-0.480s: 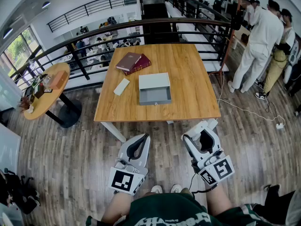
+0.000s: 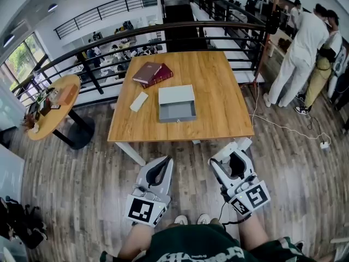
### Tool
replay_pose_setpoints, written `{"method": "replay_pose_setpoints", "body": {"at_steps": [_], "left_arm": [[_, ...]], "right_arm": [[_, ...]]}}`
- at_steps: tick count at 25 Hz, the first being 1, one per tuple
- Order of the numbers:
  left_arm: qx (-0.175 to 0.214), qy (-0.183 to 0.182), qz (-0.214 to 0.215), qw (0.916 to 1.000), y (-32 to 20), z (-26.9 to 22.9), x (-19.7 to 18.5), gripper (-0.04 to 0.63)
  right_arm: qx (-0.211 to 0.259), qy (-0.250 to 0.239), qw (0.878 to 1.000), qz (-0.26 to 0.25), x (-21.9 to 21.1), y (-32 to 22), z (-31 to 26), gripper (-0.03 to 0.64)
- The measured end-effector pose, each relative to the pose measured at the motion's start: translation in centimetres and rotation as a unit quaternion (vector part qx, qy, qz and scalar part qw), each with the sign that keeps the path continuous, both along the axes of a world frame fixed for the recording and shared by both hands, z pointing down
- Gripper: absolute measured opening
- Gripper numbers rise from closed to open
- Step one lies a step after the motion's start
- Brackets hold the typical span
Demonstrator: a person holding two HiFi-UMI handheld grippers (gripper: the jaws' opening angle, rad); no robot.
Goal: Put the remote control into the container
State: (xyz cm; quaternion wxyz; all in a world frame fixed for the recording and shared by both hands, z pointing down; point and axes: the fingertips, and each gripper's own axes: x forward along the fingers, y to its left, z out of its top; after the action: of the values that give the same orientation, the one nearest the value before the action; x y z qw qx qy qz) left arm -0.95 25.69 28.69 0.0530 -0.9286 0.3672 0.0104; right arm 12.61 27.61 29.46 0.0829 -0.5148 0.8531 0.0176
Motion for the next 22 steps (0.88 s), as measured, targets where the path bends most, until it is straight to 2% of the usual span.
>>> {"method": "replay_pose_setpoints", "body": {"at_steps": [3,8,16,22], "left_arm": [[-0.003,0.006,-0.001,1.0,0.2,-0.2,0.7,-0.005],[-0.024,0.037,0.016,0.9989,0.2,-0.4,3.0,-0.005],[-0.008,0.021,0.013,0.9997,1.0,-0.8,7.5,-0.005],[0.004,0.018,0.011,0.9998,2.1,-1.0,8.5,-0.005]], "right_arm": [[0.002,-0.003,1.0,-0.004,0.6,0.2,-0.1,0.261],[0.002,-0.011,1.0,-0.005,2.9,0.8,0.0,0.261],[0.006,-0.02,1.0,-0.01,6.4,1.7,0.2,0.261],[0.014,-0.014,1.0,-0.016,7.0,2.5,0.0,0.261]]}}
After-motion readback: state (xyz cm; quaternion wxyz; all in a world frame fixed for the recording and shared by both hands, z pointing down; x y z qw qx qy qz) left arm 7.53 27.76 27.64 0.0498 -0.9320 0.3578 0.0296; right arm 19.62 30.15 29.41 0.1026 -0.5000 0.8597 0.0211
